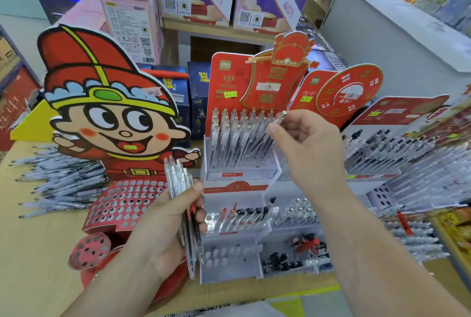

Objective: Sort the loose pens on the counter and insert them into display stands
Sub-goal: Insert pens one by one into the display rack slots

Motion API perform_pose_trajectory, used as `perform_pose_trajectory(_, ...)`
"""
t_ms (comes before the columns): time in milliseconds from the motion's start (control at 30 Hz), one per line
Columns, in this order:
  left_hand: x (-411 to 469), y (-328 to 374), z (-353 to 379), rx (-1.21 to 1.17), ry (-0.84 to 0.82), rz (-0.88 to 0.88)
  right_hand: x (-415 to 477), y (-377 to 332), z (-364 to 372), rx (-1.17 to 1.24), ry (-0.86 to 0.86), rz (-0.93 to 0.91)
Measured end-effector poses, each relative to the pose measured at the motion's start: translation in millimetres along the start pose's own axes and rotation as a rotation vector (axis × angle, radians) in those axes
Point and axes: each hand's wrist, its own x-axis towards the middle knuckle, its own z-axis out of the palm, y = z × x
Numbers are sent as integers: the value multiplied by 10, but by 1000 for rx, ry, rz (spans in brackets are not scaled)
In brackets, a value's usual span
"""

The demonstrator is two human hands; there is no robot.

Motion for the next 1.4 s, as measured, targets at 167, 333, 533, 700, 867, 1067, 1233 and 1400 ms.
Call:
perform_pose_trajectory(167, -29, -9, -28, -18, 5, -1, 2, -5, 71, -82, 13, -33)
perform_pose_trajectory(333, -28, -18, -65, -4, 6, -10, 4, 18, 148, -218, -33, -6)
perform_pose_trajectory(533, -18, -38, -63, -17, -8, -7, -20, 38, 220, -269, -95, 21)
perform_pose_trajectory(700, -18, -45, -48, -30, -31, 19, -13, 27, 259, -268, -125, 60)
perform_pose_trajectory(867, -10, -72, -18, 2, -55, 39, -22, 11, 240, -275, -109, 77)
perform_pose_trajectory(1067, -65, -86, 15, 204, -51, 114, -314, -155, 209, -102, -253, 180)
perform_pose_trajectory(1233, -74, -89, 105, 376, -51, 248, -527, -241, 421, 98, -574, 409)
perform_pose_trajectory(1400, -84, -63, 148, 447, -82, 261, -553, -202, 428, 110, -498, 480)
